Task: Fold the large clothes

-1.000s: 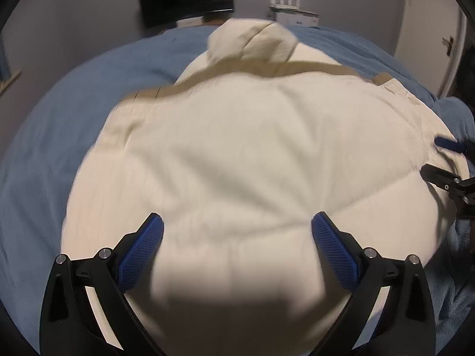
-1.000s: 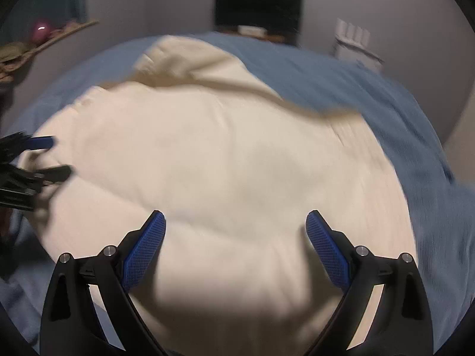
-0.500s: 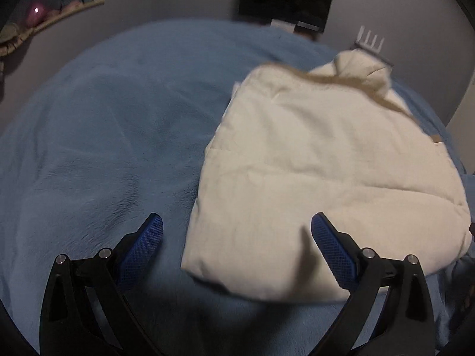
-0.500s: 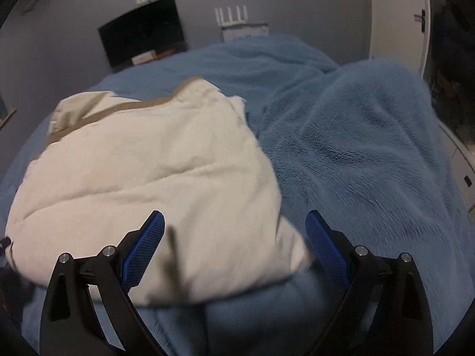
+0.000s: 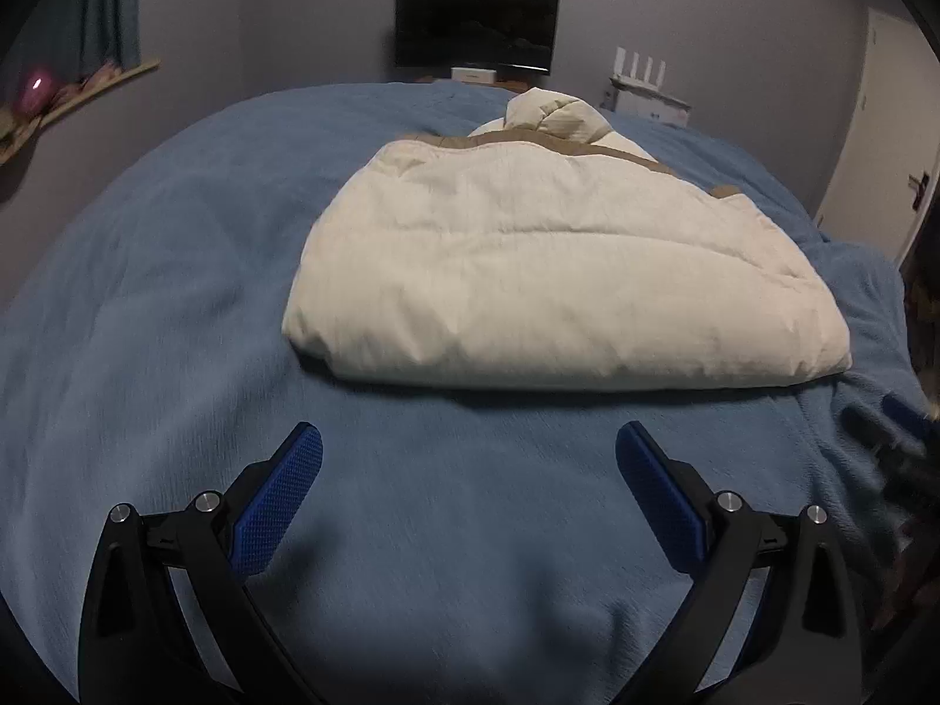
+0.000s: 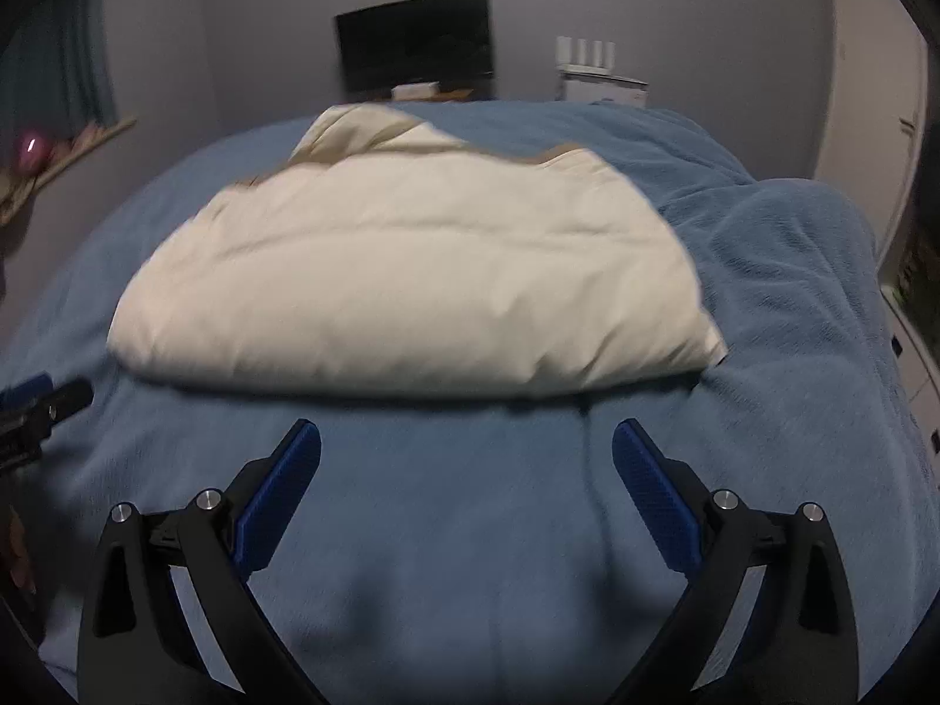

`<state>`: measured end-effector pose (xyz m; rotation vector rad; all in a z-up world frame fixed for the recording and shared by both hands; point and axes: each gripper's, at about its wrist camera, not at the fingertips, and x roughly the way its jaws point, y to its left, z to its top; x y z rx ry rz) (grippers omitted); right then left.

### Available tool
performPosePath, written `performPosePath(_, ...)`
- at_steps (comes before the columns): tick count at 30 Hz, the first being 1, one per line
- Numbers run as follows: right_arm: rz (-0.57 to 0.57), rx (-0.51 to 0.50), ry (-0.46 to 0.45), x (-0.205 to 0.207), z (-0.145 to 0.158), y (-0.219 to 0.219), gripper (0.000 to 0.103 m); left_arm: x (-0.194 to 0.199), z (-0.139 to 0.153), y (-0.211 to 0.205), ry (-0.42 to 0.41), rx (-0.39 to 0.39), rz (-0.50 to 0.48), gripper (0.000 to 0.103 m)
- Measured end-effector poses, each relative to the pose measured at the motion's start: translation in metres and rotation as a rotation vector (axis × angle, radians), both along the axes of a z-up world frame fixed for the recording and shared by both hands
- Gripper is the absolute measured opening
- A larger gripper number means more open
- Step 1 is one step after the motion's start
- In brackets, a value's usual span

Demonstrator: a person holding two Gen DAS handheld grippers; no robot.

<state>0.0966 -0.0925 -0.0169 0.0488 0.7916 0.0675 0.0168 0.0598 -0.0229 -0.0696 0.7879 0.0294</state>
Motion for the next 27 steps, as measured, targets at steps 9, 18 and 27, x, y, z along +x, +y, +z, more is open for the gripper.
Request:
performPosePath(9, 0.016, -0.171, -0.055, -0.012, -0.031, 0.022, 0.095, -0.001, -0.028, -0.034, 0.015, 0.097, -0.075, 0.096)
performPosePath(18, -0.042, -0.104, 0.010, 0.002, -0.050, 0.001, 0.095, 0.004, -0.036, -0.043, -0.010, 0.151, -0.123, 0.096)
performPosePath(27, -0.047, -0.100, 0.007, 0.003, -0.051, 0.000, 0.095, 0.005, -0.038, -0.044, 0.001, 0.144, -0.128, 0.096)
